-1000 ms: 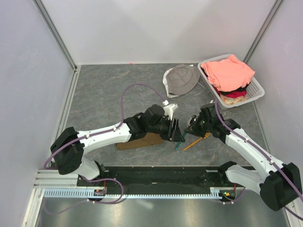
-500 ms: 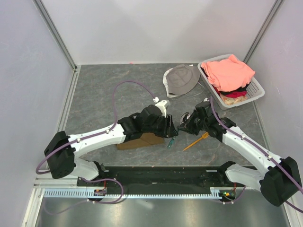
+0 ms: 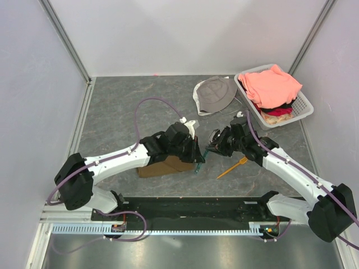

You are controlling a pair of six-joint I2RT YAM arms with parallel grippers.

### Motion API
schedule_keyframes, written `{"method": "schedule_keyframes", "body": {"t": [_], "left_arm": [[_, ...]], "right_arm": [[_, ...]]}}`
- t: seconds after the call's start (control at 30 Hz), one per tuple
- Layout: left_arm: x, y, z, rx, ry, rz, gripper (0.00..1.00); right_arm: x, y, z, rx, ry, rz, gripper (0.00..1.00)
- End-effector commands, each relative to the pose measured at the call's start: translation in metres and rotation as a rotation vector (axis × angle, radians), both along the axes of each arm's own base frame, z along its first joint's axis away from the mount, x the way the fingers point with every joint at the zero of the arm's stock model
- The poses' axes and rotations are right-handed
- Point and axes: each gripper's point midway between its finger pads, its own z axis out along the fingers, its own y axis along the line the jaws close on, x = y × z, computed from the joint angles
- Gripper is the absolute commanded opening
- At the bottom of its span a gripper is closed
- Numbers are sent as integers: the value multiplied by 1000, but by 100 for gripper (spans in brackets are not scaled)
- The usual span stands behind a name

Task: Fold the napkin into a case and place the utensils inside
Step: Pass from the right arm to the left, then pass from the left arm to the right

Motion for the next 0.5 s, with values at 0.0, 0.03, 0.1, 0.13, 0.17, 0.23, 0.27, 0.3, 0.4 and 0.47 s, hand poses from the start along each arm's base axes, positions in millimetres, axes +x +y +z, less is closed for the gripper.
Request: {"method": "schedule_keyframes", "body": {"t": [0.0,0.03,0.1,0.13,0.17,0.23,0.27,0.3,0.4,0.47], "left_arm": [[9,23,19,-97,57,-6,6],[8,30,19,-100,52,-22,3],[4,48,25,-122,75,-44,2],[-2,53,27,-126,78,-82,2],[-5,59,28,-124,80,-94,2],[-17,73,32,-123,78,-146,2],[-23,76,35,-134,79,-168,2],[-28,82,33,-130,90,-184,2],[-45,90,38,-159,101,-233,2],[-55,94,41,-175,110,-258,2]], "right_arm": [[9,5,20,-49,-170,154,31],[12,2,20,-78,-206,188,53],[12,1,21,-125,-286,316,73],[12,-2,19,-185,-359,416,85],[11,-8,13,-233,-364,466,88],[14,-16,10,-308,-430,558,92],[14,-16,9,-311,-447,586,93],[11,-14,12,-270,-460,627,92],[15,-5,24,-226,-538,691,88],[13,6,35,-154,-566,723,79]]}}
